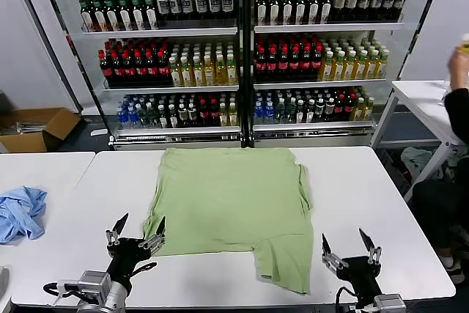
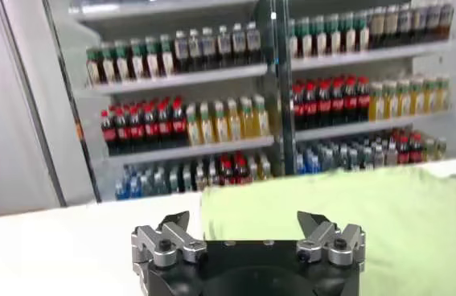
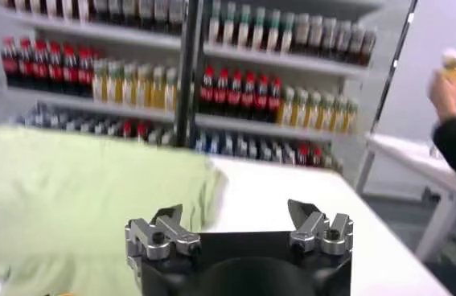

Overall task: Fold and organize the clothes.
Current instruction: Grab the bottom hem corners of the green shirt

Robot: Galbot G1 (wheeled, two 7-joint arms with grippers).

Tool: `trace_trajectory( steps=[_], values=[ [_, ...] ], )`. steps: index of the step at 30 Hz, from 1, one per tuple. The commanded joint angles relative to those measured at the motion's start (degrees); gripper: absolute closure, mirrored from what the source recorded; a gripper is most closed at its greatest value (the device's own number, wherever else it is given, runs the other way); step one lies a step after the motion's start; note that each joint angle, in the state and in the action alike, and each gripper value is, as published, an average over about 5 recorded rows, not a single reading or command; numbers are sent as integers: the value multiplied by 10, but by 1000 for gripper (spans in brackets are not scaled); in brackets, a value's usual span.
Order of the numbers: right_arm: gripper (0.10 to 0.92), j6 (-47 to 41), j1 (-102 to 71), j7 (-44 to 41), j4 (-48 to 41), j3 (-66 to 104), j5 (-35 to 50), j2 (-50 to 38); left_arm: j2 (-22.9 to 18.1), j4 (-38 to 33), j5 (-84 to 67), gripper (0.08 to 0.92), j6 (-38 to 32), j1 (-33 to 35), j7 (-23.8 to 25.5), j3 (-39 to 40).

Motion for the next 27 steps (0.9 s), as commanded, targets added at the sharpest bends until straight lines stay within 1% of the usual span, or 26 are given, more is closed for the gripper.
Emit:
trace_trajectory(
  steps=[1,10,15,19,21,23,25,27],
  values=[
    [203,-41,-16,6,-4,-12,-6,1,25,46,-26,177,52,-13,-12,6],
    [203,-54,-5,3,-20,-59,2,-1,32,135,-24,177,52,-53,-24,39],
    [203,-56,7,-9,-30,-93,2,-2,31,154,-26,177,52,-57,-25,39],
    [207,-59,30,-16,-56,-114,6,2,28,162,-26,177,52,-59,-28,38],
    [232,-61,38,-18,-69,-124,9,4,26,167,-25,179,52,-59,-32,37],
    [284,-63,41,-17,-77,-132,12,6,24,171,-23,189,52,-59,-36,37],
    [335,-64,41,-14,-83,-137,18,6,22,173,-22,224,52,-57,-37,38],
    [396,-66,39,-11,-87,-139,30,7,20,171,-24,282,52,-55,-36,39]
  ],
)
